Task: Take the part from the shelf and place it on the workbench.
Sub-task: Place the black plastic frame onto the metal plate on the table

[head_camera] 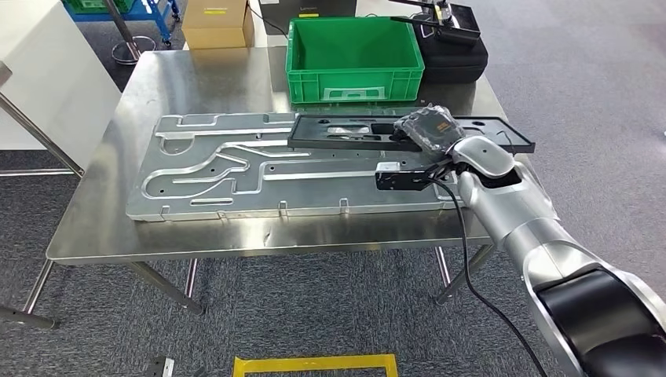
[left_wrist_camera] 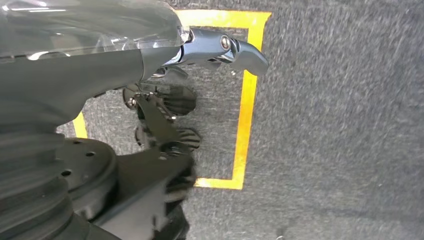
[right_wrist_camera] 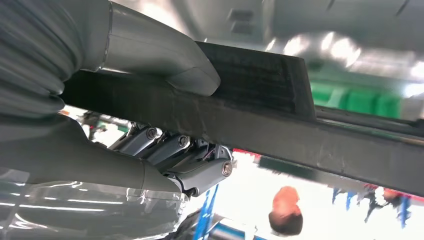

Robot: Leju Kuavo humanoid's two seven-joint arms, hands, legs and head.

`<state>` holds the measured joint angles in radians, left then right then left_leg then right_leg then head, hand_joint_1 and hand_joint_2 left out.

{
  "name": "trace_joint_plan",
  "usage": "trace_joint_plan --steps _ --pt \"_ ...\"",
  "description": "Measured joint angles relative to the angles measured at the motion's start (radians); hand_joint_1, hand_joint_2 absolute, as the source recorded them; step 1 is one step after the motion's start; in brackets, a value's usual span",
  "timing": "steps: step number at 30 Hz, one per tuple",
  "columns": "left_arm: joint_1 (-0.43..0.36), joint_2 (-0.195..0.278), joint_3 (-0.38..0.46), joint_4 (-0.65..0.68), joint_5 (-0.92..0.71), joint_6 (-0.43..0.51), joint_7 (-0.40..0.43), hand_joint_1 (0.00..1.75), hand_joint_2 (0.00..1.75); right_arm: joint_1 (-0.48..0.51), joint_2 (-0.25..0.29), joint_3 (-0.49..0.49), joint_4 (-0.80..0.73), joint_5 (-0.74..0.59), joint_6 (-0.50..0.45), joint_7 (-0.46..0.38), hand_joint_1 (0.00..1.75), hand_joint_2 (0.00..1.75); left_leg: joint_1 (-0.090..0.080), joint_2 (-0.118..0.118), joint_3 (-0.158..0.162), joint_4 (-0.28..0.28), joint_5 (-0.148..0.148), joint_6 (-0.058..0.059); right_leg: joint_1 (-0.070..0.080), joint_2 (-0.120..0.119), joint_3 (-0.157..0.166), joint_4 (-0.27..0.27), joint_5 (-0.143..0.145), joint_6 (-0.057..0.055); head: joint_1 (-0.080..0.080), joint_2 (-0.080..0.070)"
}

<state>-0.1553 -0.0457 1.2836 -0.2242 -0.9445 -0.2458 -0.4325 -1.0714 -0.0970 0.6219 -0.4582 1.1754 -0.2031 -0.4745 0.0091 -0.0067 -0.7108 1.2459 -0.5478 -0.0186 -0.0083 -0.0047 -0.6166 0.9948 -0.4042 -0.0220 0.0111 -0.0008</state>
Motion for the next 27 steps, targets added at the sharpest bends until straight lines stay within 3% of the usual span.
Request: trace_joint_plan --steps 1,2,4,6,10,12,15,16,17,18,21,22,24,27 --pt "0.001 0.0 -0.004 0.0 -0.005 0.002 0.003 0.0 1.75 0.011 0.008 0.008 0.016 -0.002 -0.01 -0.009 1.61 1.75 0.003 0.0 -0.023 0.038 -0.006 -0.004 0.0 0.0 0.001 0.001 -0.001 0.0 0.0 0.0" --pt "0.002 0.0 -0.009 0.0 -0.009 0.005 0.006 0.0 1.75 0.024 0.014 0.013 0.03 -0.007 -0.019 -0.017 1.61 1.75 0.005 0.001 -0.027 0.04 0.008 -0.007 -0.001 0.001 0.001 0.003 -0.003 0.001 0.0 0.0" --pt "0.002 0.0 -0.018 0.0 -0.017 0.012 0.013 0.0 1.75 0.054 0.023 0.018 0.051 -0.026 -0.041 -0.034 0.8 0.87 0.011 0.001 0.018 -0.068 0.078 -0.012 -0.003 0.003 0.002 0.011 -0.011 0.009 0.0 0.0" --pt "0.0 -0.002 -0.027 0.002 -0.023 0.019 0.019 0.0 1.75 0.077 0.027 0.018 0.066 -0.05 -0.063 -0.044 0.0 0.0 0.012 0.0 0.074 -0.182 0.12 -0.009 -0.003 0.004 -0.001 0.024 -0.02 0.02 -0.001 0.0" --pt "-0.001 -0.008 -0.045 0.004 -0.038 0.041 0.034 0.0 1.75 0.121 0.027 0.017 0.088 -0.101 -0.09 -0.06 0.0 0.0 0.007 -0.002 0.089 -0.211 0.121 0.018 -0.002 0.006 -0.004 0.031 -0.025 0.037 -0.003 0.0" --pt "-0.005 -0.01 -0.055 0.004 -0.045 0.052 0.047 0.0 1.75 0.141 0.023 0.011 0.095 -0.126 -0.098 -0.07 0.0 0.0 0.009 -0.001 0.091 -0.215 0.123 0.031 -0.005 0.005 -0.018 0.067 -0.052 0.047 -0.003 0.0" --pt "-0.008 -0.011 -0.067 0.004 -0.049 0.057 0.057 0.0 0.44 0.169 0.008 -0.006 0.107 -0.161 -0.105 -0.089 0.0 0.0 0.008 -0.001 0.093 -0.217 0.123 0.041 -0.006 0.005 -0.106 0.249 -0.139 0.055 -0.003 0.0" --pt "-0.008 -0.012 -0.069 0.004 -0.049 0.057 0.059 0.0 0.0 0.181 0.002 -0.014 0.111 -0.171 -0.109 -0.094 0.0 0.0 0.006 -0.002 0.093 -0.217 0.122 0.042 -0.005 0.005 -0.132 0.298 -0.152 0.055 -0.003 0.0" --pt "-0.008 -0.014 -0.071 0.004 -0.05 0.056 0.062 0.0 0.0 0.193 -0.004 -0.021 0.113 -0.182 -0.117 -0.1 0.0 0.0 0.005 -0.002 0.093 -0.217 0.122 0.042 -0.005 0.005 -0.142 0.312 -0.147 0.054 -0.003 0.0" --pt "-0.008 -0.015 -0.073 0.004 -0.05 0.055 0.066 0.0 0.0 0.203 -0.01 -0.03 0.115 -0.195 -0.129 -0.108 0.0 0.0 0.003 -0.002 0.095 -0.216 0.121 0.043 -0.004 0.005 -0.131 0.286 -0.123 0.049 -0.003 0.0" --pt "-0.011 -0.024 -0.079 0.007 -0.049 0.053 0.073 0.0 0.0 0.217 -0.029 -0.068 0.112 -0.243 -0.177 -0.148 0.0 0.0 -0.004 -0.002 0.098 -0.217 0.119 0.041 0.006 0.004 -0.036 0.09 -0.033 0.026 -0.003 0.0" --pt "-0.012 -0.027 -0.08 0.008 -0.049 0.053 0.074 0.0 0.0 0.222 -0.037 -0.083 0.107 -0.261 -0.197 -0.166 0.0 0.0 -0.006 -0.002 0.098 -0.217 0.118 0.039 0.011 0.003 -0.016 0.048 -0.022 0.02 -0.003 0.0" --pt "-0.013 -0.031 -0.083 0.01 -0.047 0.051 0.074 0.0 0.0 0.242 -0.052 -0.113 0.08 -0.308 -0.239 -0.198 0.0 0.0 -0.005 -0.001 0.099 -0.219 0.117 0.03 0.016 0.002 -0.007 0.027 -0.02 0.015 -0.004 0.0" --pt "-0.013 -0.033 -0.083 0.01 -0.037 0.05 0.071 0.0 0.0 0.307 -0.086 -0.132 -0.044 -0.435 -0.319 -0.218 0.0 0.0 -0.005 0.001 0.09 -0.192 0.092 0.015 0.005 0.0 0.005 0.007 -0.012 0.008 -0.006 0.0"
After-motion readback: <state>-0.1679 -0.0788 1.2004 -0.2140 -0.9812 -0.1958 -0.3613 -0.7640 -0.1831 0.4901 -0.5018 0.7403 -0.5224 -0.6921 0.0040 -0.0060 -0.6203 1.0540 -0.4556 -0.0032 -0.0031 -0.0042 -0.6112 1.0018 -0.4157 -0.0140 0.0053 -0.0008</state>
